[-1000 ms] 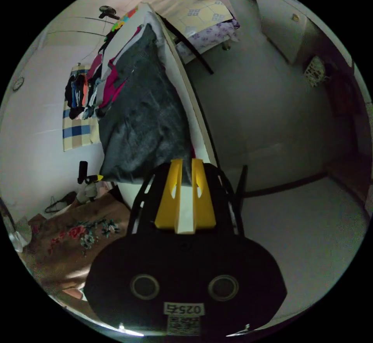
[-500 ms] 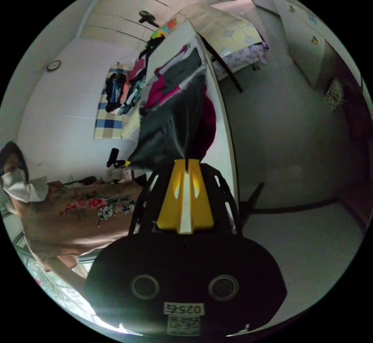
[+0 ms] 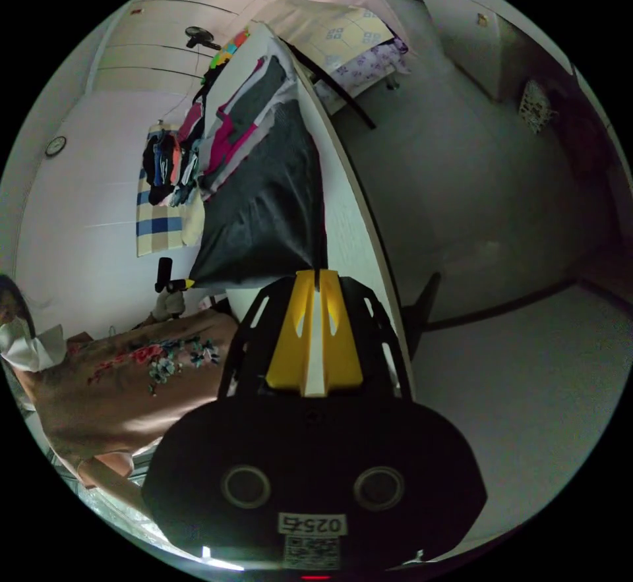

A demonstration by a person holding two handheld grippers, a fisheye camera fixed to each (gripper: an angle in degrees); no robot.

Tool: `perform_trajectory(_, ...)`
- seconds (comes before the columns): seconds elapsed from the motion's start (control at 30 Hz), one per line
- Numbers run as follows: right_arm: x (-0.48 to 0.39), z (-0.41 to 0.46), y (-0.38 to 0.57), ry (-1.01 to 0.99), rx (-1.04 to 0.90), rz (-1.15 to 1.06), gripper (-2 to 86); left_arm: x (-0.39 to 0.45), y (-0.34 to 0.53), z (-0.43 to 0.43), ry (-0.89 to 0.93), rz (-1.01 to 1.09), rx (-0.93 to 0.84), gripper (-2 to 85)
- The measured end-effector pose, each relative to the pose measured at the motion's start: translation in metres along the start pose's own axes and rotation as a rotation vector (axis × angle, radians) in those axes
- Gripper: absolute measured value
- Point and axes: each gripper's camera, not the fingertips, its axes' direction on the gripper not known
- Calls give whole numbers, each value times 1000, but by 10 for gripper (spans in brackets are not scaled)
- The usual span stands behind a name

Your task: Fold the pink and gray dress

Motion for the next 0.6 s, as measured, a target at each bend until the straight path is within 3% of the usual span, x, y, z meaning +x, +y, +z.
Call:
perform_trajectory(0.37,9,13,113,-184,-52,117,-6,92,-4,-91,44,61,-145,-16)
perform_trajectory(0.6,-22,27,251,-470,184,341,-6,194,-74,-132,-26,115,-390,-16)
